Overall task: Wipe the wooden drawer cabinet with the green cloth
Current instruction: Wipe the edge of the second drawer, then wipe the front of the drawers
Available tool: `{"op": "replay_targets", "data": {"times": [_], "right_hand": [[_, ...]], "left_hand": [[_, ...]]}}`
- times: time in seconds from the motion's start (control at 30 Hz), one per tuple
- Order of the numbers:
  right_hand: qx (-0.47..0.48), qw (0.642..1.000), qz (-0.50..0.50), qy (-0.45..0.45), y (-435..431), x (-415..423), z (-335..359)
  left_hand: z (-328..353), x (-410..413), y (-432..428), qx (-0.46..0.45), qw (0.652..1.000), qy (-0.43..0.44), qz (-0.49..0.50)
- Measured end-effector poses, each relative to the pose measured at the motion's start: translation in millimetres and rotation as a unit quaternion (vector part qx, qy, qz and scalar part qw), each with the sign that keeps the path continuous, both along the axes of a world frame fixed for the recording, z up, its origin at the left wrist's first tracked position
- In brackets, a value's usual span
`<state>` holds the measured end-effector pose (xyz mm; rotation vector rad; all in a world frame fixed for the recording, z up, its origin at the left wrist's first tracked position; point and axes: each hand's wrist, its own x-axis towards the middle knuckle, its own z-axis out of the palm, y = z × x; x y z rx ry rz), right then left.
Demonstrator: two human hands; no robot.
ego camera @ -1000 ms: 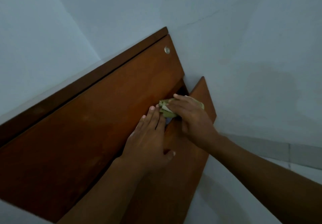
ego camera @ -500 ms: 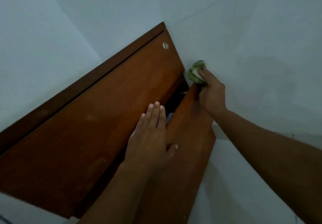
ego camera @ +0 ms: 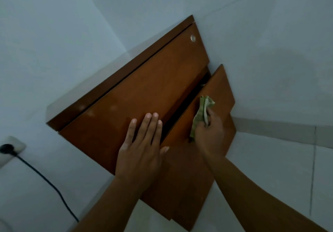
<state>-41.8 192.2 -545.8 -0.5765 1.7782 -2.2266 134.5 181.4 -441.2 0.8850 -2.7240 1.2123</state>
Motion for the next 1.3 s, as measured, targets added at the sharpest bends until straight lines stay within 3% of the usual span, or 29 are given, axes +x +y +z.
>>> {"op": "replay_targets", "data": {"times": [0.23, 0.47, 0.53, 0.67, 0.77, 0.87, 1.0, 1.13, 1.3], "right_hand": [[-0.033, 0.990, 0.065, 0.119, 1.8, 52.0, -10.2], [-0.064, 0.945, 0.070, 0.313, -9.9, 75.3, -17.3], [-0.051, 0.950, 0.049, 0.303, -25.4, 51.0, -21.9], [0.024, 0.990, 0.008, 0.135, -51.9, -15.0, -35.3], [0.031, 0.994, 0.005, 0.108, -37.4, -11.8, -35.3], [0.002, 0.987, 0.003, 0.158, -3.5, 56.4, -31.1], [-0.059, 0.963, 0.129, 0.229, 32.0, 141.9, -49.0], [-0.007, 0.940, 0.084, 0.331, 23.1, 129.0, -78.4], [-0.029, 0.900, 0.092, 0.426, -10.5, 105.9, -82.7]], "left_hand": [[6.1, 38.2, -2.5, -0.093, 0.995, -0.024, 0.013], [-8.1, 43.2, -9.9, -0.136, 0.990, -0.033, -0.027], [-13.3, 43.7, -11.4, -0.141, 0.989, -0.033, -0.036], [-19.1, 42.4, -15.7, -0.153, 0.987, -0.031, -0.045], [-19.7, 42.7, -16.6, -0.157, 0.986, -0.029, -0.056], [-19.2, 41.1, -14.8, -0.156, 0.986, -0.019, -0.061], [-13.4, 48.5, -10.2, -0.134, 0.989, -0.033, -0.052], [-1.2, 55.8, -5.0, -0.111, 0.990, -0.070, -0.048], [7.4, 39.0, -13.4, -0.108, 0.989, -0.075, -0.061]]}}
